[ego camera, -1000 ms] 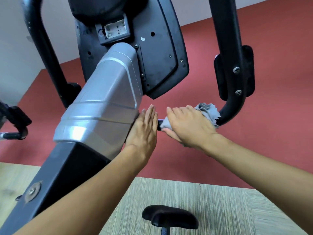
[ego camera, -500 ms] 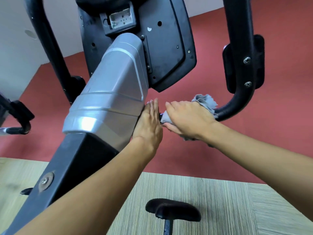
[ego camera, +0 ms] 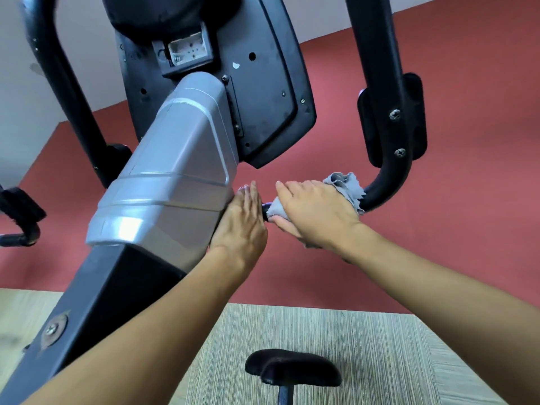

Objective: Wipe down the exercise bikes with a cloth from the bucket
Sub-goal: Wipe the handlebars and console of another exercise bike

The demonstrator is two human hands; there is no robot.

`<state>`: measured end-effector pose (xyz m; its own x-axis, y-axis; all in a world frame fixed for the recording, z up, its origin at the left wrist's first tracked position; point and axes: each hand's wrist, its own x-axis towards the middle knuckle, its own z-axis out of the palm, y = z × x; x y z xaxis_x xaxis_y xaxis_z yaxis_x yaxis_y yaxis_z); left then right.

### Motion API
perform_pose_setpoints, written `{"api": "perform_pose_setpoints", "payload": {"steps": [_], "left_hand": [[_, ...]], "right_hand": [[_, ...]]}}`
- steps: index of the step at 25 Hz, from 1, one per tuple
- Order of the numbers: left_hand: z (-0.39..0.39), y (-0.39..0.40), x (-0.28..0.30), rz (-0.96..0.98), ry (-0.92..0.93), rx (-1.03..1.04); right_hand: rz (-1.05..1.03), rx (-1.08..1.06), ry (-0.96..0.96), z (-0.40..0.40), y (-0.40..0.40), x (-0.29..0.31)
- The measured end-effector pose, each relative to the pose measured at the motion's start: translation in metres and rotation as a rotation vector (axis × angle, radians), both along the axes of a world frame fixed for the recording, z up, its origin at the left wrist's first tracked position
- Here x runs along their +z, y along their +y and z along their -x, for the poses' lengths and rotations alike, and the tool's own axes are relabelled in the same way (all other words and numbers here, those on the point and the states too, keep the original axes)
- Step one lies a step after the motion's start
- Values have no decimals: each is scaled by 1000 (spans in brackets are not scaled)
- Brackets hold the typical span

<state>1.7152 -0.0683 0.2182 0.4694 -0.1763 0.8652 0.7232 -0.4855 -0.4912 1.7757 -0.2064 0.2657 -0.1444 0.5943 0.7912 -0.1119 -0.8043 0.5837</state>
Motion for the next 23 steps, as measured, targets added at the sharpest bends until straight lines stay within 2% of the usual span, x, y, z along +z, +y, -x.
{"api": "perform_pose_setpoints", "payload": {"steps": [3,8,11,14,18,20,21,23], "left_hand": [[2,0,0,14,15,-25],[0,4,-1,12,-3,-145],[5,3,-3,46,43,-216],[8,-5,-1,83,68,-359],[2,-16,7,210,56,-659],[-8,-29,6,276,114,-864],[-13,-41,6,338,138,-992],[-23,-62,9,443,124,-1239]], "right_hand": [[87,1,-35,-5,-17,2],[115,-13,-385,-18,-99,-10],[191,-26,-505,-20,-120,-9],[194,-57,-515,-14,-109,7],[194,50,-495,-9,-110,6],[-6,230,-449,-17,-114,-14],[-158,433,-366,-22,-108,-24],[-438,1065,-179,-22,-77,-33]]}}
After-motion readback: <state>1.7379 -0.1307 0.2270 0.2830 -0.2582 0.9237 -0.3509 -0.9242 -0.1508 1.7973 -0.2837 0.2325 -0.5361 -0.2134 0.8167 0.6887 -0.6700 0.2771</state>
